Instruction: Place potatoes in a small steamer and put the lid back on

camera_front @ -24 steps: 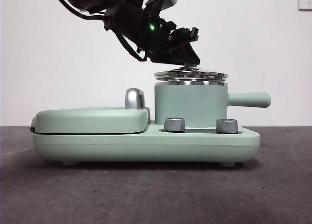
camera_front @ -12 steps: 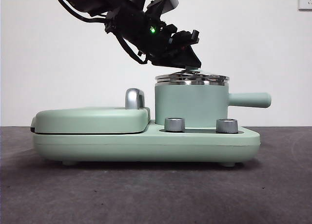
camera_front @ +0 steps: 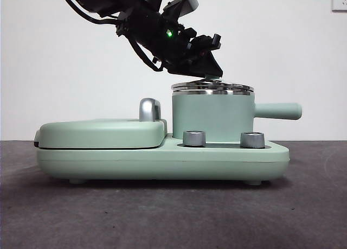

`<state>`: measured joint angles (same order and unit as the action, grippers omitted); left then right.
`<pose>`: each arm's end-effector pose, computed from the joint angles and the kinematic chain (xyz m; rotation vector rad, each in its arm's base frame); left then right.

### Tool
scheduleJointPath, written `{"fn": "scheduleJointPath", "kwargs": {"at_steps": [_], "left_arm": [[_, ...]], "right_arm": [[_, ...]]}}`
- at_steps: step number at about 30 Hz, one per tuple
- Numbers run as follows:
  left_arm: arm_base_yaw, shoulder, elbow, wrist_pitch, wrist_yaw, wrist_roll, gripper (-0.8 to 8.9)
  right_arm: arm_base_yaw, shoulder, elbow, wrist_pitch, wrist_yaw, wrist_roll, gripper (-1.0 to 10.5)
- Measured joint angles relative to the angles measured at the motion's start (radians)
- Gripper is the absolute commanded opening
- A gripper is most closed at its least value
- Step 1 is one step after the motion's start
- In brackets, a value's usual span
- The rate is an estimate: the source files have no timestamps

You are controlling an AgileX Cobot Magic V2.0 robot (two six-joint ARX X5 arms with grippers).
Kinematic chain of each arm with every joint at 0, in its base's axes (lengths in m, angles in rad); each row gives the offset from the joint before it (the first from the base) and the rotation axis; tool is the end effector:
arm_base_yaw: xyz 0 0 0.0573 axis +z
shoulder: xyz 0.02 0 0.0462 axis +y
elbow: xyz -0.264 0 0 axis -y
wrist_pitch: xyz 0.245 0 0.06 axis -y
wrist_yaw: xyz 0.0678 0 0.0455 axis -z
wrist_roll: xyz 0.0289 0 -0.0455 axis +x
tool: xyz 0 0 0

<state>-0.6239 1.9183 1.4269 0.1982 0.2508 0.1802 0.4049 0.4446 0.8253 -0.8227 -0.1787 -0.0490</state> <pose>0.3577 -0.2663 0.2613 0.2235 0.2186 -0.8934 0.0658 0.0338 0.3226 -0.0974 0.4313 0.5849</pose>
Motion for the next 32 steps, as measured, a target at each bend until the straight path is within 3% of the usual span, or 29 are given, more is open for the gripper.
{"fn": "scheduleJointPath", "kwargs": {"at_steps": [32], "left_arm": [[0.024,0.030,0.010,0.031,0.118,0.003,0.09]], "right_arm": [[0.000,0.000,0.000,0.000,0.000,0.026,2.1]]}}
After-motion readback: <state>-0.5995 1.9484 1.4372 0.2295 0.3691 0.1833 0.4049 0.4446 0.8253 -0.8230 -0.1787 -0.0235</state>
